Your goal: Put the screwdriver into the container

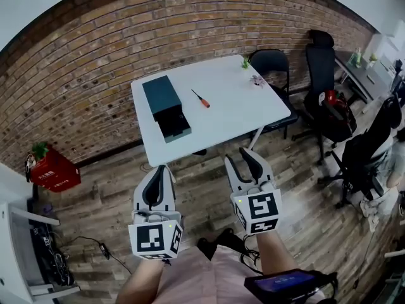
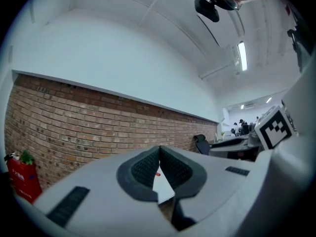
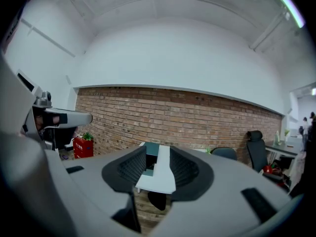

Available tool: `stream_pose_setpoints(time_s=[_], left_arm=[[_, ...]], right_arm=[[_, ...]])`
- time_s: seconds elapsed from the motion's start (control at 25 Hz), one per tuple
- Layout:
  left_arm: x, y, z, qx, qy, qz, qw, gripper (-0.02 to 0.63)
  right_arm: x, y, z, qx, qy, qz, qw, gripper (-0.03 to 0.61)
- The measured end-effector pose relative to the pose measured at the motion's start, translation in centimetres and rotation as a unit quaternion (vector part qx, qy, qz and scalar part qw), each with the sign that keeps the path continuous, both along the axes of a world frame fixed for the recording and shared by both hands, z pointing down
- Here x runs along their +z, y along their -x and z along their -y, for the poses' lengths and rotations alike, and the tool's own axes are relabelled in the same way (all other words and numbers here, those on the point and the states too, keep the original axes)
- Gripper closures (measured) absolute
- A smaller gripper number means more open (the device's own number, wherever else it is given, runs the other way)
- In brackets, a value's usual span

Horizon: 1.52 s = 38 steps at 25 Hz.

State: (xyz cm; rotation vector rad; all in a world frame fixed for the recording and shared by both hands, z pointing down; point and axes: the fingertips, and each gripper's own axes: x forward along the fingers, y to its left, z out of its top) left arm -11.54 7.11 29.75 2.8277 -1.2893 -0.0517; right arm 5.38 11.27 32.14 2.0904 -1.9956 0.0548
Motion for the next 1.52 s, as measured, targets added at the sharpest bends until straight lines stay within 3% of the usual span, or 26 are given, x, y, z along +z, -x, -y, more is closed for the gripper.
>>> stream_pose_setpoints(time_s=[0.32,0.64,1.12,1.52], left_arm=[[2.3,-2.1,2.8,0.005,0.021,0.013,0.9997,0.601],[4.2,-6.6,8.4,-0.004,0.034,0.035,0.9988,0.601],[3.6,-13.1,18.2,-0.056,0.032,0.074,0.9952,0.601],[1.5,-13.8,23.7,-0.108,0.010,0.061,0.9922,0.601]], right_arm=[[1.8,-2.0,3.0,0.004,0.015,0.003,1.000,0.425],[4.5,-7.0,8.5,-0.002,0.035,0.021,0.999,0.425],[5.6,-14.8,20.6,-0.043,0.039,0.057,0.997,0.425],[3.3,-16.7,28.6,-0.089,0.020,0.037,0.995,0.425]])
